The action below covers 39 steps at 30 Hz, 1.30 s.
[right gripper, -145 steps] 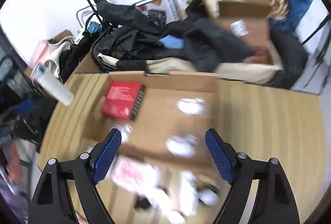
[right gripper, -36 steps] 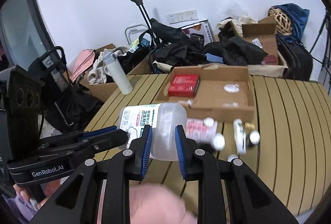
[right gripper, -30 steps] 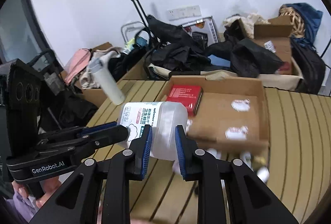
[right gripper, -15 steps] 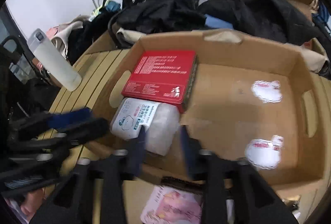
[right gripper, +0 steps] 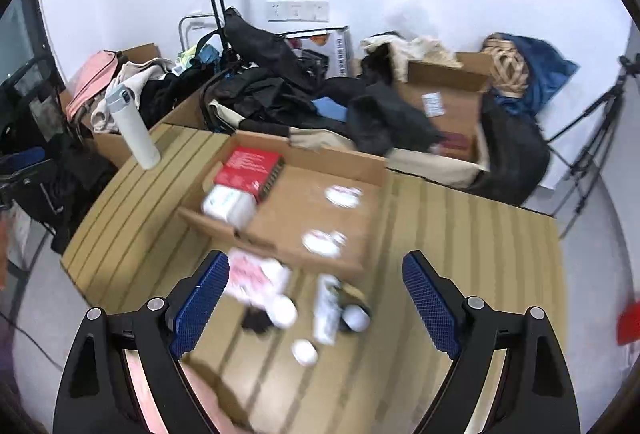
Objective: Organize objects
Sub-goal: 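Withdraw both grippers and move them toward the remaining items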
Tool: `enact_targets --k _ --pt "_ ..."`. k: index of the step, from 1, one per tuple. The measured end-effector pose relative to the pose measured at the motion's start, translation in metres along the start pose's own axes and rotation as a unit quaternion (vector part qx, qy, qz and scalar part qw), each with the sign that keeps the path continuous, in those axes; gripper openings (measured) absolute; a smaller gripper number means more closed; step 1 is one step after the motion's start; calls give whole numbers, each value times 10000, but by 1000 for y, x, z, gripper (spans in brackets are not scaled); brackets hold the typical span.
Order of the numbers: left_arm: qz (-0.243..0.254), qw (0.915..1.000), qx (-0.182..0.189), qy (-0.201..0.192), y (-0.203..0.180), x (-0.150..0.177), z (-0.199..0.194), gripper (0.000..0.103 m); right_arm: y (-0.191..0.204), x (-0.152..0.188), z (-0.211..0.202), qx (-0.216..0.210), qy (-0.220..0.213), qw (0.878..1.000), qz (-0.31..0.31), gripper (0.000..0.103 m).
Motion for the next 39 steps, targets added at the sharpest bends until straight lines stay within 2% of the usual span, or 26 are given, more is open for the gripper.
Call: enact_targets --k 3,7,11,14,17,20,23,25,27,29,30,32,35,39 --pt "-67 9999 109 20 0 20 -28 103 -5 19 -36 -30 -116 9998 126 91" --pt "-16 10000 25 -13 -3 41 -54 103 5 34 -64 -102 -341 9991 215 91" --pt "-178 9991 -94 -384 -2 66 -91 103 28 56 -86 -194 -546 9982 122 91" --pt "-279 9970 158 -705 -4 96 -124 103 49 84 -96 -410 -525 9977 -111 91" --pt "-120 9967 207 -773 -13 129 -145 103 66 118 -107 -390 -498 9979 -139 91" --pt "-111 9958 245 -879 -22 160 -159 103 86 155 -121 -580 -664 9961 -9 91" --pt "-250 9963 238 -783 -28 188 -161 103 106 193 -130 -784 -803 9934 236 91" --pt "-263 9972 311 -630 -33 195 -158 103 117 214 -130 -1003 -864 9903 424 91" --pt "-61 9976 179 -666 -39 193 -159 103 124 221 -124 -979 -684 9922 355 91" --pt "-47 9968 38 -800 -40 192 -163 103 127 219 -123 -641 -670 9955 218 91" --pt "-94 9962 93 -858 -39 193 -165 103 128 218 -125 -542 -730 9957 183 91" --pt "-118 9965 195 -808 -40 194 -162 103 129 216 -125 -630 -776 9948 178 91" --pt "-85 9974 63 -715 -38 196 -156 103 127 217 -119 -569 -690 9957 225 91" --pt "-182 9982 153 -557 -37 199 -145 103 120 219 -114 -551 -673 9956 342 91"
Point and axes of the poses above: each gripper's, at about its wrist camera, not at the fingertips, and z roughly the way its jaws point, y to its left, x to its underside, the point moved 5 cm from there along z, roughly the way its jaws point, and after that the axes turned 8 degrees about -x, right-handed, at the moved point
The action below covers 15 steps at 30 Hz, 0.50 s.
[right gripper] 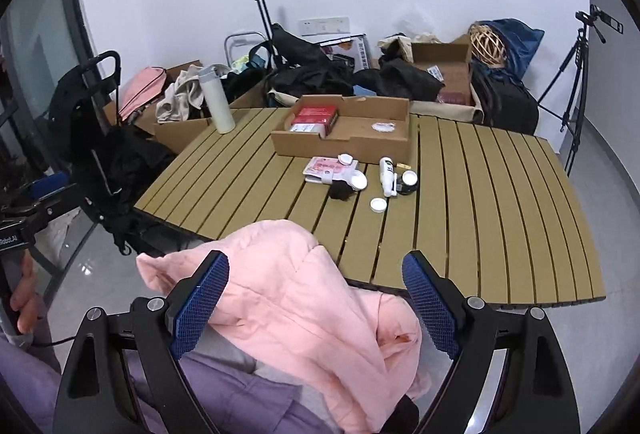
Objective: Organize objects
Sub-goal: 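Withdraw both grippers and move them toward the remaining items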
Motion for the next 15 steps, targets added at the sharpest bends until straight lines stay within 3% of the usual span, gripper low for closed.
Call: enact_targets --k 8,15 --pt "232 9992 299 138 -12 -12 41 103 -22 -4 31 45 11 9999 140 91" --pt "439 9971 536 320 -40 -57 141 103 -47 -32 117 -176 333 9993 39 91"
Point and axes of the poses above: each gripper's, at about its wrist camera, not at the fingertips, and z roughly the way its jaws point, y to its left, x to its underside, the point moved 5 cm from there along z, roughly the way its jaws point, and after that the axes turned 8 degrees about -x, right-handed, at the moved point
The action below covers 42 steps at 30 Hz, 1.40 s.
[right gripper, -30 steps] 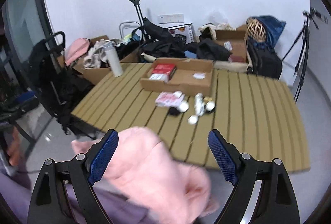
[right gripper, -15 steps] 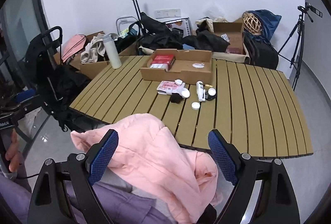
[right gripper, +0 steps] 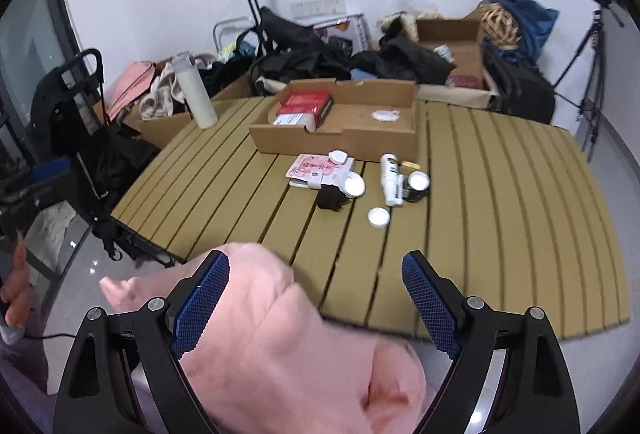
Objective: Organize objects
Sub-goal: 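Withdraw both grippers and move them toward the remaining items, then grasp the black item with the left gripper while the right gripper grasps a white cap, then lower the black item into the tray with the left gripper while the right drops the cap in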
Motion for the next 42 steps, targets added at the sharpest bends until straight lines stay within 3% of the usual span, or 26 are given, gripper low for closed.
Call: enact_targets --k 2,4,7,12,15,19,22,29,32,37,42 --pt "-16 9994 286 201 -9 -8 38 101 -9 -11 29 -82 121 9999 40 89" --pt "43 9973 636 374 -24 -10 76 101 -23 -20 55 -111 239 9995 153 75" --pt "230 9956 737 531 -53 -4 133 90 -52 -30 86 184 321 9988 323 59" --pt "630 9898 876 929 -103 10 207 74 -83 -21 124 114 562 9972 484 56" --pt "739 9848 908 1283 -117 22 236 67 -95 -6 146 208 836 9948 543 56" --pt "552 9792 1121 1596 -115 28 252 32 -107 5 170 319 989 9929 586 48" --pt "394 9798 1195 1555 -110 27 251 29 -108 9 181 500 1078 9916 515 34" --pt "304 9836 1065 1423 -101 25 228 28 -108 8 179 681 946 9919 499 31" --pt "221 9848 1076 1348 -87 20 187 28 -103 5 159 654 869 9925 567 31" --pt "258 9941 909 532 -49 15 72 28 -77 -2 76 346 424 9973 483 31" --pt "118 9978 632 143 -18 9 -15 28 -40 7 -26 411 -101 9991 44 31"
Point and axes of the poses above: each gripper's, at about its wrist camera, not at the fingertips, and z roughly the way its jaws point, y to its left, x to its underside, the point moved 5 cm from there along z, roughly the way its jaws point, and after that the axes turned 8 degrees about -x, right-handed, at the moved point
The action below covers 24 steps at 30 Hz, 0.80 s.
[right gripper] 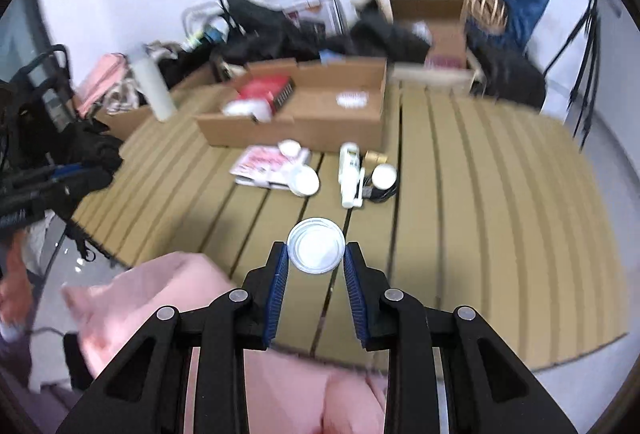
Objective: Organize objects
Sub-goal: 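Lower the black item into the tray with the left gripper while the right drops the cap in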
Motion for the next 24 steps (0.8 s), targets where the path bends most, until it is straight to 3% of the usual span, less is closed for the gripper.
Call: enact_targets --k 3,6,9,12,14,16,18,20,22,24 --pt "50 9999 12 -160 -1 -8 -29 28 10 5 -32 65 -208 9997 -122 31" --pt "117 9992 130 -359 -7 -20 -46 28 12 2 -39 93 -275 9995 -80 31" --pt "186 9984 21 -535 -11 -36 -54 28 15 -4 -42 22 -341 9994 -57 31" --pt "210 9978 189 -604 -8 -73 -66 28 16 -26 -50 -332 -394 9987 -37 31" --pt "469 9949 -196 -875 -8 -111 -71 28 19 -57 -58 -723 -408 9965 -83 31" --pt "585 9927 -322 -1009 -8 -146 -71 28 22 -89 -62 -938 -431 9945 -202 31" --pt "477 9942 -299 -919 -6 -184 -51 28 17 -128 -56 -1113 -397 9928 -199 31" --pt "352 9960 -275 -769 -2 -215 -16 28 8 -172 -31 -916 -265 9948 -351 31" --pt "115 9987 -223 -435 4 -239 40 28 -3 -205 11 -626 -34 9969 -470 31" --pt "-171 9998 67 74 5 -252 108 28 -18 -229 66 -604 287 9973 -306 31"
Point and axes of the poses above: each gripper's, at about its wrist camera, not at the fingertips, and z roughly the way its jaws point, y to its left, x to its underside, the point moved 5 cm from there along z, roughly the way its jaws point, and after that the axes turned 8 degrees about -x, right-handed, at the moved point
